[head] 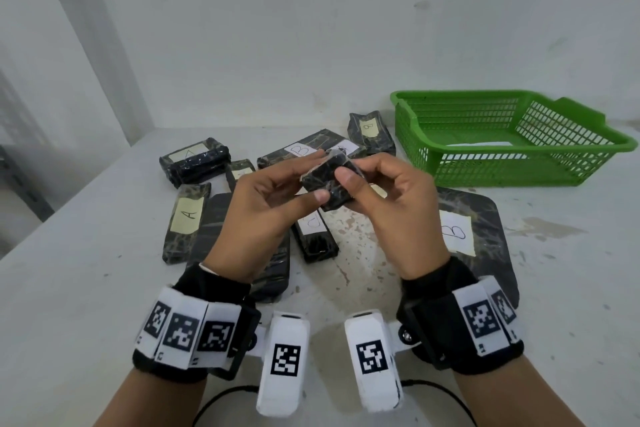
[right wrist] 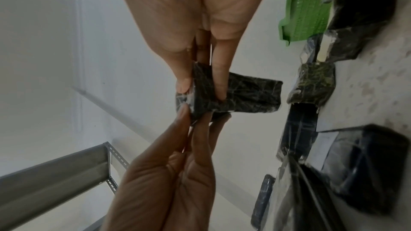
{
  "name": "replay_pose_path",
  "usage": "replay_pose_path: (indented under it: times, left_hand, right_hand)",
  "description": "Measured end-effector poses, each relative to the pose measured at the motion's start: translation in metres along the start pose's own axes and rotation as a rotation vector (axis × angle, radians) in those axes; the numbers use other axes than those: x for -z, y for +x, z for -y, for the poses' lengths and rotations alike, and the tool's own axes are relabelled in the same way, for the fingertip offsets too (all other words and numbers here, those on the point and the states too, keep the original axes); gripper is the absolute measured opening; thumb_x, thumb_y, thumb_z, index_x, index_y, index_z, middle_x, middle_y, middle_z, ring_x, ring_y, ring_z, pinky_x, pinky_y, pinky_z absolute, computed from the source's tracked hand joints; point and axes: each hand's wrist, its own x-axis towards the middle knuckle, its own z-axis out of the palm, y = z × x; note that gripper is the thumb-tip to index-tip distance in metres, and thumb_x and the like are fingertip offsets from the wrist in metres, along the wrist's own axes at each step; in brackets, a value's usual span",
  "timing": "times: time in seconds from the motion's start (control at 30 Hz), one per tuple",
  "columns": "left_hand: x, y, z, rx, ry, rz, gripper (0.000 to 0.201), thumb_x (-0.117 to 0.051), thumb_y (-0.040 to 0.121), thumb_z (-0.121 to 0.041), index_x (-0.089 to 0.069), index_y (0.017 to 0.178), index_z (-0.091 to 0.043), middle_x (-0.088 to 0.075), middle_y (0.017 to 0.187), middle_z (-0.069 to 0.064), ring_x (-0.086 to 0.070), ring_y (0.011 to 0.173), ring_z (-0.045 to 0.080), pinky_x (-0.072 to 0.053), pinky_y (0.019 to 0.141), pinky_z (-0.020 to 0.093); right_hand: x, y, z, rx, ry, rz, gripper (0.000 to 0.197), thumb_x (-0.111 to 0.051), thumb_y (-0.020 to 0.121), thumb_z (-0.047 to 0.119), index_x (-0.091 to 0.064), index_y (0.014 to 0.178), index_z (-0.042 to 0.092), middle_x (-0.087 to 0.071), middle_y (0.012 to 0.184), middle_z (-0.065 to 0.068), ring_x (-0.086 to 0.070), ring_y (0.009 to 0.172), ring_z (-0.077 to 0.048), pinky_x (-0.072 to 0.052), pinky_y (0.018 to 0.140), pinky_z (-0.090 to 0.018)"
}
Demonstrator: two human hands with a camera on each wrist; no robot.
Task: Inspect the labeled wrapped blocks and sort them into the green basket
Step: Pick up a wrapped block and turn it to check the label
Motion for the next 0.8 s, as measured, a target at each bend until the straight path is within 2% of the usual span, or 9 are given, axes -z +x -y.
replay_pose_path:
  times: [0.07, 0.17, 0.27, 0.33, 0.43, 0.5, 0.63, 0.7, 0.8]
  left_hand:
    - [0.003, 0.001, 0.000, 0.006, -0.016, -0.005, 0.040, -0.073, 0.076, -0.003, -0.071, 0.115, -0.011, -0.068, 0.126, 0.009, -0.062, 0.120, 0.022, -0.049, 0.103, 0.043]
    - [0.007, 0.002, -0.001, 0.028, -0.055, 0.002, 0.036, -0.078, 0.072, -0.009, -0.077, 0.106, -0.019, -0.066, 0.130, 0.002, -0.060, 0.124, 0.020, -0.051, 0.100, 0.040]
    - [0.007, 0.002, 0.000, 0.009, -0.067, -0.011, 0.030, -0.073, 0.070, -0.001, -0.080, 0.092, -0.021, -0.065, 0.131, 0.001, -0.062, 0.121, 0.015, -0.053, 0.094, 0.031]
    - [0.006, 0.001, 0.000, 0.002, -0.079, -0.013, 0.030, -0.074, 0.069, 0.000, -0.079, 0.089, -0.022, -0.064, 0.131, 0.002, -0.063, 0.119, 0.016, -0.054, 0.092, 0.031]
    - [0.005, 0.001, -0.006, 0.012, -0.110, -0.028, 0.029, -0.073, 0.077, -0.016, -0.069, 0.106, -0.014, -0.069, 0.121, 0.000, -0.067, 0.111, 0.018, -0.057, 0.082, 0.032]
    - [0.004, 0.003, -0.008, 0.059, -0.157, -0.087, 0.037, -0.063, 0.084, -0.025, -0.060, 0.119, -0.014, -0.071, 0.112, -0.003, -0.067, 0.108, 0.015, -0.057, 0.076, 0.029]
    - [0.001, 0.004, -0.009, 0.197, -0.236, -0.097, 0.060, -0.064, 0.086, -0.035, -0.046, 0.137, -0.010, -0.068, 0.121, 0.011, -0.067, 0.111, 0.029, -0.059, 0.077, 0.039]
    - [-0.001, 0.004, -0.008, 0.194, -0.250, -0.077, 0.054, -0.062, 0.089, -0.025, -0.046, 0.137, -0.005, -0.068, 0.121, 0.015, -0.069, 0.106, 0.029, -0.060, 0.077, 0.039]
    - [0.004, 0.003, -0.007, 0.146, -0.242, -0.092, 0.057, -0.061, 0.079, -0.010, -0.047, 0.135, -0.007, -0.068, 0.119, 0.014, -0.070, 0.102, 0.026, -0.060, 0.076, 0.038]
  right_hand:
    - [-0.001, 0.000, 0.000, -0.026, 0.013, 0.036, 0.005, -0.074, 0.081, 0.032, -0.073, 0.085, 0.029, -0.072, 0.085, 0.004, -0.069, 0.090, -0.025, -0.055, 0.084, -0.058]
    - [-0.002, 0.000, 0.000, -0.035, 0.016, 0.052, 0.023, -0.075, 0.077, 0.035, -0.070, 0.088, 0.015, -0.071, 0.088, 0.002, -0.068, 0.091, -0.023, -0.055, 0.086, -0.058]
    - [-0.003, -0.001, -0.002, -0.002, -0.008, 0.018, 0.025, -0.075, 0.078, 0.029, -0.067, 0.085, 0.006, -0.071, 0.087, -0.002, -0.068, 0.089, -0.025, -0.055, 0.084, -0.057]
    - [-0.003, -0.001, -0.002, 0.015, -0.028, 0.010, 0.018, -0.076, 0.080, 0.018, -0.067, 0.087, 0.004, -0.071, 0.091, -0.005, -0.068, 0.093, -0.023, -0.055, 0.087, -0.050]
    - [-0.001, -0.001, 0.006, 0.012, 0.022, 0.029, 0.015, -0.074, 0.082, 0.001, -0.071, 0.094, 0.009, -0.071, 0.102, -0.007, -0.065, 0.103, -0.015, -0.055, 0.082, -0.025]
    - [-0.001, -0.001, 0.010, 0.033, 0.066, 0.035, 0.024, -0.071, 0.083, -0.002, -0.072, 0.100, 0.014, -0.070, 0.108, -0.007, -0.064, 0.109, -0.012, -0.053, 0.081, -0.019]
    - [-0.003, -0.002, 0.013, 0.028, 0.115, 0.068, 0.031, -0.068, 0.084, -0.008, -0.069, 0.109, 0.009, -0.066, 0.118, -0.013, -0.062, 0.114, -0.009, -0.051, 0.087, -0.018]
    - [-0.005, -0.004, 0.014, -0.005, 0.073, 0.123, 0.028, -0.067, 0.084, -0.009, -0.070, 0.107, 0.008, -0.063, 0.123, -0.013, -0.060, 0.115, -0.003, -0.051, 0.089, -0.018]
    - [-0.004, -0.005, 0.011, -0.093, 0.025, 0.155, 0.030, -0.070, 0.084, -0.001, -0.072, 0.108, 0.017, -0.059, 0.129, -0.005, -0.057, 0.120, -0.002, -0.049, 0.096, -0.023]
